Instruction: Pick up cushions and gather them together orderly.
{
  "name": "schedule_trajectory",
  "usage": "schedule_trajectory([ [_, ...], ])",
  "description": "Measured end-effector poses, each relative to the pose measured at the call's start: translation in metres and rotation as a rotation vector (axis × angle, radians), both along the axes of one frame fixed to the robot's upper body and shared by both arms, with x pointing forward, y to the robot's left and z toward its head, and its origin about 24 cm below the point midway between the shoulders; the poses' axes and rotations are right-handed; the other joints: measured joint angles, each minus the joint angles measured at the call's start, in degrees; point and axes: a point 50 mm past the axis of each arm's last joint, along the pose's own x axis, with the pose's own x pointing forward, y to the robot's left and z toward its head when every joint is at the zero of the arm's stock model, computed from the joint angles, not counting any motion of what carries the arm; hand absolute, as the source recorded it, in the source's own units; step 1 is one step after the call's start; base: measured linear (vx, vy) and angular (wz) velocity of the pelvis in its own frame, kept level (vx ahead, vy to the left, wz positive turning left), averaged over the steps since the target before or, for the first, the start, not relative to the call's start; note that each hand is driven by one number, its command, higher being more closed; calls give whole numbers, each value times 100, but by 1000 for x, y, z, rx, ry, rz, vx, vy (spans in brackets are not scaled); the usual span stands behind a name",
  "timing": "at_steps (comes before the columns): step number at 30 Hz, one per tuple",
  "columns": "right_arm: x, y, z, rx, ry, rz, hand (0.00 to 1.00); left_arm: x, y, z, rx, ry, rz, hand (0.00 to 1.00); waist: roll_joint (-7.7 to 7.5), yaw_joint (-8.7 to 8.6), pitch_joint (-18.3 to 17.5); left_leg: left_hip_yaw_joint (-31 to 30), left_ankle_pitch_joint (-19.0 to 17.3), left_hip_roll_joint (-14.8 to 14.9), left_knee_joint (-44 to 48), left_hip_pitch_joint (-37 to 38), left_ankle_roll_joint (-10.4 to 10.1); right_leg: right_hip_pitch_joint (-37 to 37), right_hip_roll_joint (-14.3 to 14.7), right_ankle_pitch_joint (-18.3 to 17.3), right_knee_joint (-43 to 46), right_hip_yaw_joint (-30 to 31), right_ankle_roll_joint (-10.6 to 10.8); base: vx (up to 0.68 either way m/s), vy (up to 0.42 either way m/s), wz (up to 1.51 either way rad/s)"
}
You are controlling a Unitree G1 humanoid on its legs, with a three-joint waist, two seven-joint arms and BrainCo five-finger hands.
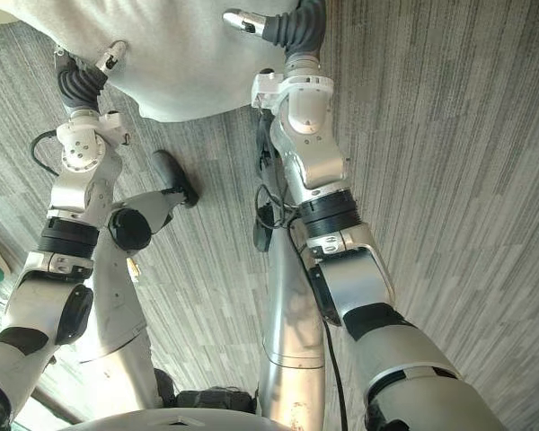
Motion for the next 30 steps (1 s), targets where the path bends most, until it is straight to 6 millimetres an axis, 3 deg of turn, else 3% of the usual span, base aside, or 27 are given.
schedule_trajectory([
  [16, -6, 2, -4, 118, -2, 69, 100, -10, 12, 3, -67, -30, 96, 100, 0, -66, 0, -8, 44, 35, -40, -105, -9, -52, 38, 106, -115, -19, -39, -57, -26, -1],
  [30, -19, -2, -48, 198, 50, 187, 100, -39, 6, -11, -85, -94, 98, 100, -2, -63, -8, -58, 620, -289, -1287, 959, -177, 1246, -64, 477, -1369, -298, -140, -57, -46, 8],
])
